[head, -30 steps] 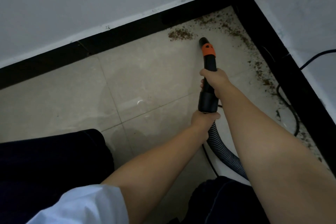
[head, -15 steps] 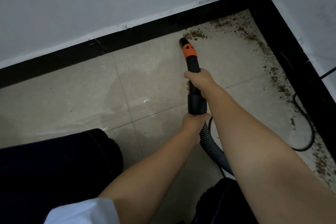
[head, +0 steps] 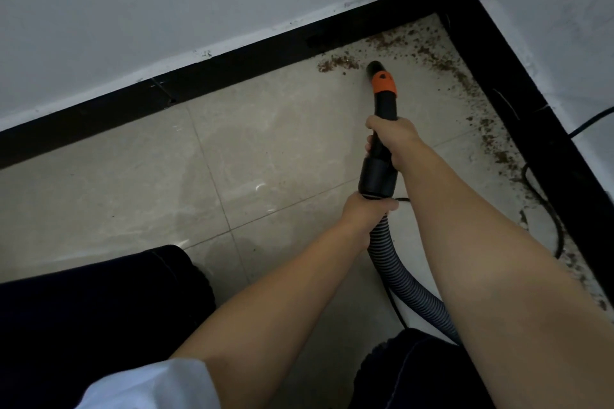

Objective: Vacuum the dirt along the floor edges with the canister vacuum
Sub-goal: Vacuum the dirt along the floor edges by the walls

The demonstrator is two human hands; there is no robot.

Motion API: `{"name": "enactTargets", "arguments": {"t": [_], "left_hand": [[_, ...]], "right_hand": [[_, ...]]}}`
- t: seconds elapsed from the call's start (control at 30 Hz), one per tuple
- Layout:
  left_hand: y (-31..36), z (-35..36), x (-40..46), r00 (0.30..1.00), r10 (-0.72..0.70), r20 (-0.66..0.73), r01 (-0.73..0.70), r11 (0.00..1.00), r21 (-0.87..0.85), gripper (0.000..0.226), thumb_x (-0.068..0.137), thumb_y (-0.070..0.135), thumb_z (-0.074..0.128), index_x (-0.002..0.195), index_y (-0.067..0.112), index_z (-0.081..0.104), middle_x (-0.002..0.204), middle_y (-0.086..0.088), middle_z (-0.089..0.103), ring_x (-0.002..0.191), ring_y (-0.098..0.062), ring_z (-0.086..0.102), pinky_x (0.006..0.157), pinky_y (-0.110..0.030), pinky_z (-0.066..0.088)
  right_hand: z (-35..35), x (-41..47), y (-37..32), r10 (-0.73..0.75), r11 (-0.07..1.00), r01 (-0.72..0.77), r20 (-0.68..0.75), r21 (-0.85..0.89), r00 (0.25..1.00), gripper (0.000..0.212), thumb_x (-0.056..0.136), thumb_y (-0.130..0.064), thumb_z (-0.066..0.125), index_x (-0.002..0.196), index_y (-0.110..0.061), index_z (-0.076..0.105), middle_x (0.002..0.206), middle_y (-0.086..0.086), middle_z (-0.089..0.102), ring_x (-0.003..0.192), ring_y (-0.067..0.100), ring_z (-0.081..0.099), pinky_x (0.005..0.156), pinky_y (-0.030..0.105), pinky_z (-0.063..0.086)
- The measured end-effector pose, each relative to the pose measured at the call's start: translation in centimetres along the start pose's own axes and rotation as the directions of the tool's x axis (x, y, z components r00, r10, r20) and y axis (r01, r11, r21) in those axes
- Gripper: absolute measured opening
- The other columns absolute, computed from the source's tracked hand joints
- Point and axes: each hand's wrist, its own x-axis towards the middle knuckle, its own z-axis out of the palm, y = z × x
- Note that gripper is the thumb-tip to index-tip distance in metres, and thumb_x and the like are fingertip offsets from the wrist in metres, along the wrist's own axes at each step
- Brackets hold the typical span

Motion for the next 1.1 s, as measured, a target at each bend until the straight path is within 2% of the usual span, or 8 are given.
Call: {"name": "enactTargets", "arguments": {"t": [0.07,0.2,0.37,0.53,0.73,0.9,1.03,1.1], "left_hand": [[-0.6,-0.4,0.1,1.0,-0.005,-0.021,0.005,0.999,-0.039,0.013,0.081,0.004,0.068,0.084,0.008,0.055,0.074,-0.006,0.056,0.064,-0.016,0.052,0.055,-0.022,0.044],[-1.6,-1.0,-0.1,0.998,0.004,-0.068,-0.012,0.993,-0.117,0.025,0.08,0.005,0.069,0.104,0.001,0.062,0.097,-0.017,0.065,0.091,-0.029,0.062,0.079,-0.038,0.051],[-1.2,-0.6,-0.6,1.0,0.005,-0.028,-0.007,0.998,-0.058,0.02,0.081,0.006,0.068,0.096,0.007,0.056,0.074,-0.003,0.056,0.065,-0.014,0.051,0.057,-0.023,0.043],[-2.1,0.4,-1.0,1.0,-0.003,-0.028,0.002,1.0,-0.032,0.019,0.08,0.004,0.066,0.096,0.007,0.056,0.074,-0.003,0.055,0.065,-0.013,0.051,0.056,-0.022,0.041],[-2.9,0.8,-1.6,0.999,-0.001,-0.044,-0.001,0.999,-0.044,0.025,0.08,0.005,0.066,0.105,0.005,0.061,0.088,-0.009,0.06,0.082,-0.023,0.056,0.071,-0.03,0.046],[-3.4,0.7,-1.9,0.999,0.0,-0.039,-0.002,0.998,-0.06,0.021,0.081,0.003,0.064,0.1,0.009,0.058,0.079,-0.004,0.057,0.07,-0.016,0.052,0.06,-0.024,0.043],[-3.2,0.0,-2.0,0.993,0.003,-0.114,-0.015,0.995,-0.102,0.034,0.081,0.009,0.067,0.115,0.005,0.061,0.107,-0.015,0.067,0.096,-0.028,0.063,0.082,-0.037,0.052],[-2.9,-0.8,-1.6,0.987,0.015,-0.16,-0.035,0.992,-0.124,0.033,0.082,0.009,0.067,0.114,0.004,0.061,0.106,-0.017,0.067,0.097,-0.031,0.063,0.082,-0.038,0.052]], "right_hand": [[1.1,-0.3,0.2,-0.008,0.998,0.011,0.054,-0.066,0.999,0.013,0.087,-0.008,0.058,0.082,-0.012,0.047,0.066,0.007,0.05,0.051,0.017,0.048,0.044,0.023,0.046],[2.7,-0.8,1.0,-0.031,0.988,0.047,0.106,-0.15,0.994,0.014,0.086,-0.008,0.058,0.08,-0.014,0.046,0.066,0.008,0.05,0.051,0.017,0.049,0.048,0.026,0.046],[1.1,-0.7,1.1,-0.021,0.995,0.026,0.055,-0.091,0.998,0.011,0.086,-0.009,0.058,0.086,-0.012,0.048,0.066,0.007,0.051,0.05,0.017,0.049,0.046,0.024,0.046],[-0.2,-1.2,1.7,-0.002,0.996,0.005,0.036,-0.088,0.999,0.014,0.086,-0.009,0.059,0.082,-0.014,0.046,0.065,0.007,0.051,0.05,0.017,0.049,0.048,0.027,0.047],[-0.2,-1.6,2.1,-0.015,0.993,0.02,0.05,-0.116,0.999,0.012,0.086,-0.008,0.058,0.083,-0.013,0.047,0.066,0.008,0.051,0.052,0.017,0.049,0.049,0.026,0.047],[-0.1,-1.9,2.7,-0.023,0.992,0.027,0.036,-0.121,0.999,0.01,0.086,-0.009,0.058,0.087,-0.012,0.048,0.066,0.008,0.051,0.051,0.017,0.05,0.048,0.025,0.047],[1.9,-2.1,2.3,-0.025,0.982,0.049,0.13,-0.185,0.991,0.01,0.086,-0.009,0.058,0.084,-0.013,0.049,0.068,0.007,0.051,0.052,0.017,0.05,0.045,0.023,0.046],[3.4,-2.1,2.0,-0.03,0.975,0.068,0.175,-0.214,0.984,0.01,0.086,-0.009,0.057,0.092,-0.01,0.05,0.068,0.007,0.051,0.053,0.017,0.05,0.046,0.024,0.046]]}}
